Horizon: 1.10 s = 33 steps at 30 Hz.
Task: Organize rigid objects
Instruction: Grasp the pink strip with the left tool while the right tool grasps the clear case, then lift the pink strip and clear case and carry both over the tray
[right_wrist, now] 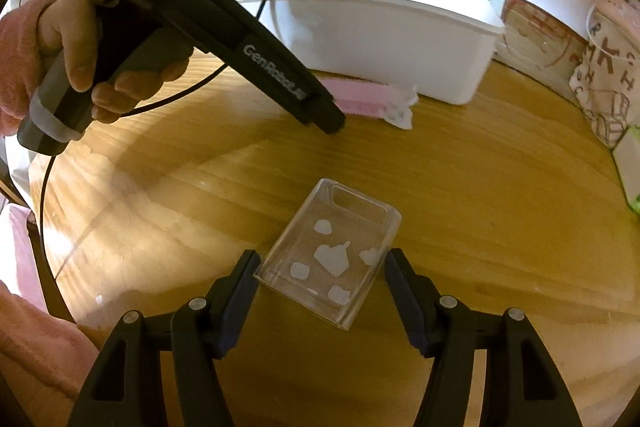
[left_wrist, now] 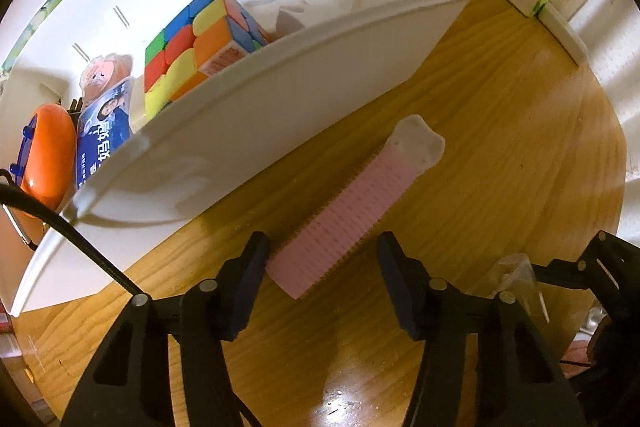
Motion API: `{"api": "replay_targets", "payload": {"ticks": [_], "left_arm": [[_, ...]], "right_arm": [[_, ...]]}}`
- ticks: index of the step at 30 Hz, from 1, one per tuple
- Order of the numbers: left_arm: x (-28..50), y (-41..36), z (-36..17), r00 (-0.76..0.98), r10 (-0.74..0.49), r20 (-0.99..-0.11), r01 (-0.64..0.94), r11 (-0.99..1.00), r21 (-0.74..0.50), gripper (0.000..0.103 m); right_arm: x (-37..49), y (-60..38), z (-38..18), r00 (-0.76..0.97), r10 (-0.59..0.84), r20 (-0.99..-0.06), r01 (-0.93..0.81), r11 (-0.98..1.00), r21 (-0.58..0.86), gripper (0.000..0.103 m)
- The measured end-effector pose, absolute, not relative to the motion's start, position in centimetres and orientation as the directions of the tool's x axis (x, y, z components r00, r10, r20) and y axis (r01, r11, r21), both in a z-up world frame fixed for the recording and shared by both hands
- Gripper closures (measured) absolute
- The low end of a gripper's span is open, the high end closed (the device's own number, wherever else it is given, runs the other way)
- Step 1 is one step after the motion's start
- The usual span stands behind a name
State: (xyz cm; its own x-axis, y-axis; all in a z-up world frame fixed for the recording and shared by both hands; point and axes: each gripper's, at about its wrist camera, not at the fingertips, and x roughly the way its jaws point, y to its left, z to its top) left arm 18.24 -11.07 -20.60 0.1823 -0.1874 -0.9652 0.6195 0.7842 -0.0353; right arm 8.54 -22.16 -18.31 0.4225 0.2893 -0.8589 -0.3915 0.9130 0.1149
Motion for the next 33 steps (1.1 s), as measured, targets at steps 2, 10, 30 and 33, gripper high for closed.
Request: {"api": "replay_targets", "payload": {"ticks": [2, 10, 30, 33], "left_arm": [[18.3, -11.2, -20.6, 0.184, -0.183, -0.966, 0.608, 0.793, -0.034, 0.050], [17.9, -12.3, -20.6, 0.188, -0.161, -0.969, 0.561, 0.827, -0.029, 0.060], [12.5, -12.8, -20.7, 0.219, -0.203, -0.954, 0.297, 0.946, -0.133, 0.074], [11.2, -12.7, -20.8, 0.207, -0.185, -0.961, 0.263, 0.956, -0.128, 0.074]], "right_arm": [[8.2, -23.0, -18.3, 0.418, 0.293, -0.860, -0.388, 0.914, 0.123, 0.038], [7.7, -25.6, -18.3, 0.407, 0.304, -0.861, -0.386, 0.912, 0.139, 0.038], [8.2, -30.6, -16.7, 0.443, 0.384, -0.810, -0.486, 0.862, 0.143, 0.039], [8.8, -31.1, -16.6, 0.462, 0.404, -0.790, -0.487, 0.860, 0.155, 0.039]]}}
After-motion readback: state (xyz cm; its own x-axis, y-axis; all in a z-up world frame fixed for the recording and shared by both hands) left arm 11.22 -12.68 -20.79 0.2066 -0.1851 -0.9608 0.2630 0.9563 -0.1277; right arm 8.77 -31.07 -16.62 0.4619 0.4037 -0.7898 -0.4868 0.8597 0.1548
